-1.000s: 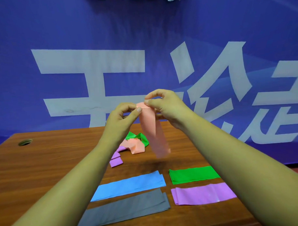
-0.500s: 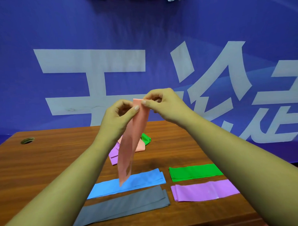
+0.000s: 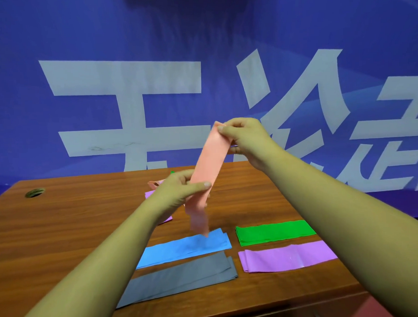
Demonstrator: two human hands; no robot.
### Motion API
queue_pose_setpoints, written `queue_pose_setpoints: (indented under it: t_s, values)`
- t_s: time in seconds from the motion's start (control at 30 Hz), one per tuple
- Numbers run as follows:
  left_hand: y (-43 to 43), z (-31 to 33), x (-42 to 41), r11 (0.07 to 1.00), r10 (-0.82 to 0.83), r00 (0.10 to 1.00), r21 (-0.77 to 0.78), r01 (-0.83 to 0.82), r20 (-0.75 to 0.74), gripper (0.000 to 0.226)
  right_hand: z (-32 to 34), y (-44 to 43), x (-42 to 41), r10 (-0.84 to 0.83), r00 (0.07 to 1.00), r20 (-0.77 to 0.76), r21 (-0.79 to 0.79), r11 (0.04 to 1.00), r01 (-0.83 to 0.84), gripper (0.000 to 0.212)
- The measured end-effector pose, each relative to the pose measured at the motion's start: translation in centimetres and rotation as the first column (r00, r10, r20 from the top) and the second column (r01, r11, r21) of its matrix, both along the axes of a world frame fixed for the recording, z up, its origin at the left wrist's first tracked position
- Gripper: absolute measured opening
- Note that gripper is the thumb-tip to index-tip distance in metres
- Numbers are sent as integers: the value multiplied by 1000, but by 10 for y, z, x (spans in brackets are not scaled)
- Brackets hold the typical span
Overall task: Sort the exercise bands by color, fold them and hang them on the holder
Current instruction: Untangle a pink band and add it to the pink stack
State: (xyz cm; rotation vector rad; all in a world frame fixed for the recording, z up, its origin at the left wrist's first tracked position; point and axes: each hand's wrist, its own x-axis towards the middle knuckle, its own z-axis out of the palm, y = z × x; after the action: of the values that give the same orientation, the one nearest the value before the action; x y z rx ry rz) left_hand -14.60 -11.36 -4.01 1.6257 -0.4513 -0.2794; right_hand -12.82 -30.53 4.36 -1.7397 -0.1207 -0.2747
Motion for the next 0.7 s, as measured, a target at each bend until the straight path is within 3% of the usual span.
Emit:
queue_pose_setpoints:
  t_s: [0.1,0.2,0.3,0.43,0.7]
  values:
    - [5,-20,2,996,-37,993,74,45,-110,35,-14,-26,9,-133,986,-96,191,970,150,11]
    - [15,-37,6,993,-12,981,112,34,-195,15,-39,-55,14,-271,943,-194,257,914,315,12]
    - [24,-52,13,996,40,967,93,-17,-250,4,-70,-83,17,-342,895,-285,169,901,398,16]
    - [29,-72,31,976,205,943,127,-177,-263,11,-111,-104,16,-360,845,-394,39,913,407,18]
    - [40,-123,62,835,403,899,470,-285,-171,12,-186,-110,33,-409,799,-440,-265,910,320,7]
